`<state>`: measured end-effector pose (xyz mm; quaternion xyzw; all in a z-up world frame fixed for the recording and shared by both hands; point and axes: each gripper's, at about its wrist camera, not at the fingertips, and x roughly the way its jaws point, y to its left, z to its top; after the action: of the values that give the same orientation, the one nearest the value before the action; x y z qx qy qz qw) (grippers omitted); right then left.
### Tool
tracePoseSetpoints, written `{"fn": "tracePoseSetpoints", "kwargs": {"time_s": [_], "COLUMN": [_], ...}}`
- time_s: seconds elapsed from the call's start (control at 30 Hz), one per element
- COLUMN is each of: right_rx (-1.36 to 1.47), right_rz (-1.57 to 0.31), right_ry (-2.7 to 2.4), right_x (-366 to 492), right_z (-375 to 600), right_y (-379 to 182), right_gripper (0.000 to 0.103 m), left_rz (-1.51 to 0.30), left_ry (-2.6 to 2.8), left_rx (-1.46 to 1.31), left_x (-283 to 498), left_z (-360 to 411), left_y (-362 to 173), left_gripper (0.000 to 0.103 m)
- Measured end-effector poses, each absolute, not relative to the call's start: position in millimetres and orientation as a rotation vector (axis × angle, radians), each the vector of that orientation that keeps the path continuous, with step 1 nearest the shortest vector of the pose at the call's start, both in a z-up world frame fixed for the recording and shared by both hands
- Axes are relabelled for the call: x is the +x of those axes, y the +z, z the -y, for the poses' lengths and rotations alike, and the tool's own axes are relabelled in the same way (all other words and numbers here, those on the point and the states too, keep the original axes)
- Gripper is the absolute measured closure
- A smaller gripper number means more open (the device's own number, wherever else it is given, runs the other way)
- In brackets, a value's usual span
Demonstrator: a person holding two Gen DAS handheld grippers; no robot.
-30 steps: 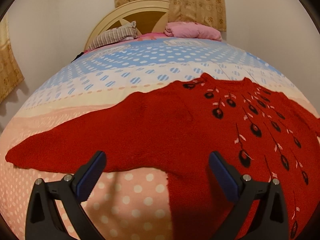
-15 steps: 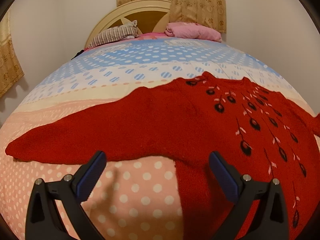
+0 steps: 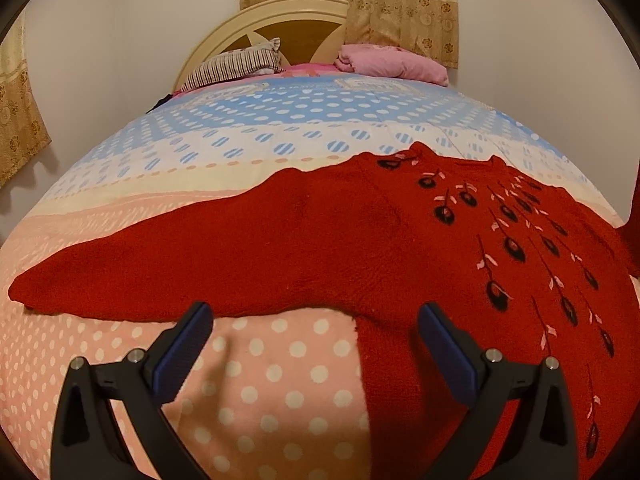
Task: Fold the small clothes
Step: 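Lift the sleeve and fold it across the sweater body with the right gripper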
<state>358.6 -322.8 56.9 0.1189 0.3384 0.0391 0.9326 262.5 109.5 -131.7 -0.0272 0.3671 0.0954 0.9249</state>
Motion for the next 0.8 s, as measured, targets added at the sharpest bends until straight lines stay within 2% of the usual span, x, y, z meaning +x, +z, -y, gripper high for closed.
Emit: {"fn": "tracePoseSetpoints", "kwargs": {"time_s": [0.47,0.8], "right_rx": [0.143,0.086], "right_rz": [-0.669,-0.699], "right_ry": [0.283,0.409], "right_x": [375,381], "right_z": [202,118], "right_y": [77,55], "right_gripper": [0.086,0.086], "left_rz": [-0.764,-0.764], "left_ry": [0.198,0.201], "left_rx": [-0.100,-0.120], "left_x": [262,261], "left_z": [-118,-120], "left_y": [-137,-138], "left_gripper": [0.000,0.000]}}
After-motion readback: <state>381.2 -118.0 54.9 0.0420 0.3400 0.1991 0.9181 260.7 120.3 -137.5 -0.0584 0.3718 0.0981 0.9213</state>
